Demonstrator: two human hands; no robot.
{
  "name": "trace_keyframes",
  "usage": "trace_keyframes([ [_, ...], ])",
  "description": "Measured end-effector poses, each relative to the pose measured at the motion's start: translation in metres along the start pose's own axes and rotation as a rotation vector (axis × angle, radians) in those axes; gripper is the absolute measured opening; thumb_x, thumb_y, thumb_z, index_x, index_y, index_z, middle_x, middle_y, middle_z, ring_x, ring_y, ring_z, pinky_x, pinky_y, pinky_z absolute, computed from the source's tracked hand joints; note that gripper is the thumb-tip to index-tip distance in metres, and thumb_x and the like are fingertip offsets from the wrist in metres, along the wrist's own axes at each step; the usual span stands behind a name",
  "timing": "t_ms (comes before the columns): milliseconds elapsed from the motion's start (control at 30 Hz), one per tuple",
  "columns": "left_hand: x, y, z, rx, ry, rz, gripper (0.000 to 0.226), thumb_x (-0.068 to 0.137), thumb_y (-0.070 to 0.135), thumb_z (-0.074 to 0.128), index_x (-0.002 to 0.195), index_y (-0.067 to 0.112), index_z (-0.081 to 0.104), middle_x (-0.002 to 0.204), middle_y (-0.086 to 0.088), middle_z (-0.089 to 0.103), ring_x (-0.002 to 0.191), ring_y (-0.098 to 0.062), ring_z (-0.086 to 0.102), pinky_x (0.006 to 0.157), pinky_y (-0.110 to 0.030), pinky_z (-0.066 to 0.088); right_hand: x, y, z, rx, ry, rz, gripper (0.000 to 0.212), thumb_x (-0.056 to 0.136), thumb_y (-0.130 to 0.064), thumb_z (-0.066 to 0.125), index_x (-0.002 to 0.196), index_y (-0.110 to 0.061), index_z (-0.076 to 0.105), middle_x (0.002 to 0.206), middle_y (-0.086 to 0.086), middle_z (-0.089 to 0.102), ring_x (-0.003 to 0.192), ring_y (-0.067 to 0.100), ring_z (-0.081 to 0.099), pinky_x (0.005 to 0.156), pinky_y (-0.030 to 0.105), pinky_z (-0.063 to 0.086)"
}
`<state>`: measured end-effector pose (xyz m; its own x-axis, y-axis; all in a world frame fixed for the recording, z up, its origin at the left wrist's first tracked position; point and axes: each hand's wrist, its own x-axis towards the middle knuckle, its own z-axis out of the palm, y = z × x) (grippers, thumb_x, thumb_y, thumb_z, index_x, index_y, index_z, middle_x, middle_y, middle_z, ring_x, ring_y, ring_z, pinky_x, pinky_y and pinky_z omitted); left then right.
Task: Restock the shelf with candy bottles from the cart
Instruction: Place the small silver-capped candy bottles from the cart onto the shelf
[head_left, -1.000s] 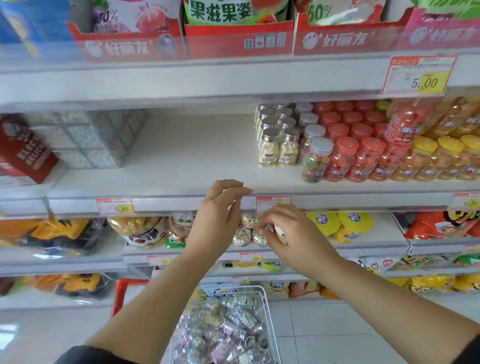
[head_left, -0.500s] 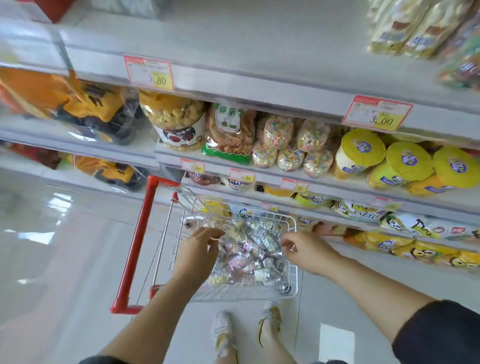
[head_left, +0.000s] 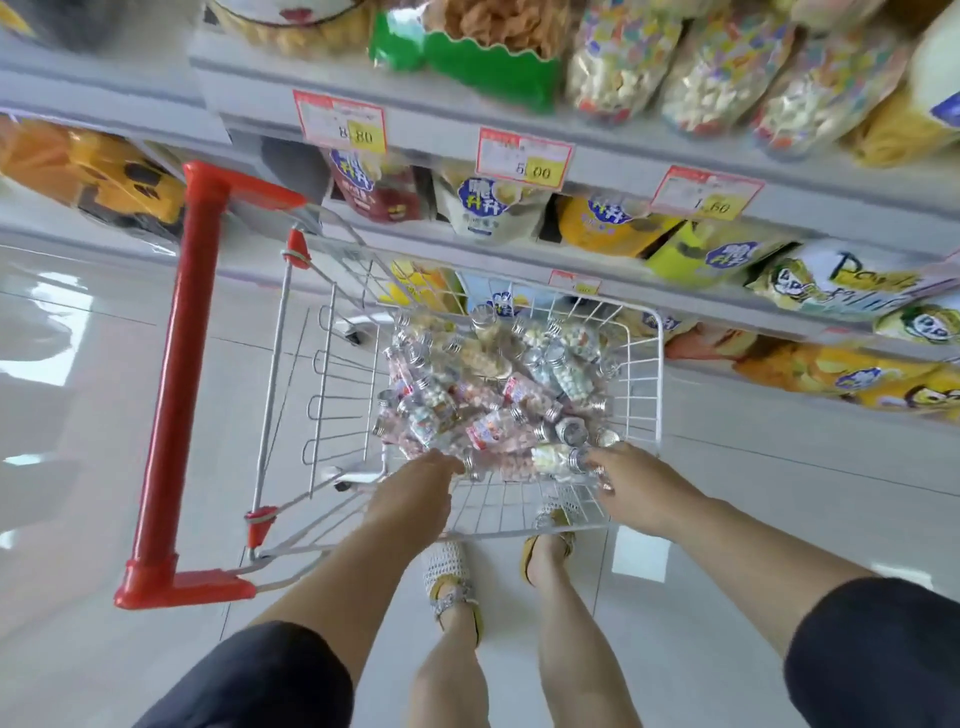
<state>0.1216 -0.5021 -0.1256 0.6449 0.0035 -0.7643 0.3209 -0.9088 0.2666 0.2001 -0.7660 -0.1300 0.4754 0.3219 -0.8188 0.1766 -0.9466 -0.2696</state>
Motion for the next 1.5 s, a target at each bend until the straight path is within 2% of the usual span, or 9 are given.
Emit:
trace_keyframes([
  [200, 0.050, 0.007, 0.021, 0.317, -0.019, 0.162, 0.052, 0.095, -0.003, 0.041, 0.139, 0.024, 0.047, 0.137, -0.002, 0.054, 0.111, -0.023, 0.063, 0.091, -0.040, 0.055, 0.025, -0.004, 0.026, -0.131, 0.033, 0.029, 0.056, 0.097, -0.024, 0.052, 0.147, -0.038, 0.032, 0.142, 0.001, 0.045, 0.131, 0.027, 0.036, 0.094, 0.041, 0.043],
  [533, 0.072, 0.017, 0.028, 0.665, -0.119, 0.257, 0.061, 0.093, -0.001, 0.051, 0.147, 0.019, 0.030, 0.132, -0.007, 0.049, 0.098, -0.026, 0.066, 0.073, -0.035, 0.055, 0.037, -0.005, 0.039, -0.058, 0.203, 0.020, 0.044, 0.099, -0.017, 0.046, 0.137, -0.040, 0.042, 0.130, -0.001, 0.054, 0.127, 0.026, 0.040, 0.088, 0.041, 0.048],
  [767, 0.029, 0.027, -0.035, 0.022, 0.078, 0.141, 0.037, 0.092, 0.038, 0.065, 0.127, 0.035, 0.054, 0.121, 0.011, 0.060, 0.095, -0.014, 0.063, 0.070, -0.029, 0.049, -0.018, -0.028, -0.025, 0.490, 0.168, 0.036, 0.021, 0.098, -0.037, 0.044, 0.106, -0.027, 0.060, 0.087, -0.005, 0.064, 0.065, 0.018, 0.057, 0.058, 0.031, 0.041],
  [867, -0.001, 0.046, -0.082, -0.419, 0.128, 0.102, 0.044, 0.082, 0.041, 0.077, 0.120, 0.027, 0.062, 0.106, 0.008, 0.068, 0.088, -0.012, 0.063, 0.077, -0.027, 0.052, -0.049, -0.042, -0.064, 0.665, 0.257, 0.022, 0.031, 0.100, -0.033, 0.044, 0.081, -0.013, 0.058, 0.066, -0.005, 0.054, 0.059, 0.017, 0.042, 0.055, 0.030, 0.032],
  [1000, -0.054, 0.079, -0.153, -0.709, 0.186, 0.173, 0.017, 0.083, 0.034, 0.077, 0.093, 0.024, 0.067, 0.075, 0.001, 0.061, 0.065, -0.015, 0.055, 0.057, -0.012, 0.042, -0.103, -0.057, -0.125, 0.728, 0.410, -0.035, 0.047, 0.102, -0.037, 0.043, 0.061, -0.015, 0.032, 0.052, -0.002, 0.034, 0.052, 0.018, 0.033, 0.053, 0.029, 0.028],
  [1100, -0.091, 0.100, -0.197, -0.922, 0.169, 0.237, 0.040, 0.073, 0.048, 0.081, 0.091, 0.014, 0.069, 0.077, 0.000, 0.060, 0.073, -0.014, 0.058, 0.070, -0.029, 0.050, -0.143, -0.062, -0.166, 0.755, 0.528, -0.063, 0.050, 0.100, -0.044, 0.043, 0.062, -0.013, 0.040, 0.058, 0.006, 0.041, 0.054, 0.020, 0.044, 0.061, 0.034, 0.038],
  [1267, -0.145, 0.142, -0.253, -1.086, 0.161, 0.337, 0.061, 0.071, 0.056, 0.078, 0.111, 0.011, 0.064, 0.102, -0.005, 0.068, 0.100, -0.018, 0.067, 0.090, -0.043, 0.057, -0.215, -0.064, -0.229, 0.719, 0.717, -0.187, 0.051, 0.101, -0.043, 0.046, 0.060, -0.013, 0.046, 0.051, -0.007, 0.037, 0.054, 0.013, 0.039, 0.058, 0.030, 0.031],
  [1400, -0.176, 0.183, -0.288, -1.025, 0.280, 0.403, 0.112, 0.061, 0.081, 0.068, 0.143, 0.011, 0.041, 0.102, -0.004, 0.072, 0.116, -0.021, 0.062, 0.101, -0.052, 0.049, -0.265, -0.062, -0.273, 0.709, 0.833, -0.353, 0.050, 0.100, -0.044, 0.050, 0.069, -0.005, 0.052, 0.055, 0.000, 0.041, 0.053, 0.012, 0.041, 0.059, 0.031, 0.033],
  [1500, -0.191, 0.215, -0.310, -1.017, 0.400, 0.437, 0.081, 0.079, 0.077, 0.056, 0.127, 0.012, 0.056, 0.104, -0.002, 0.068, 0.107, -0.022, 0.063, 0.099, -0.051, 0.049, -0.297, -0.060, -0.299, 0.634, 0.933, -0.424, 0.047, 0.094, -0.054, 0.054, 0.066, -0.017, 0.053, 0.056, 0.003, 0.046, 0.055, 0.013, 0.046, 0.060, 0.033, 0.036],
])
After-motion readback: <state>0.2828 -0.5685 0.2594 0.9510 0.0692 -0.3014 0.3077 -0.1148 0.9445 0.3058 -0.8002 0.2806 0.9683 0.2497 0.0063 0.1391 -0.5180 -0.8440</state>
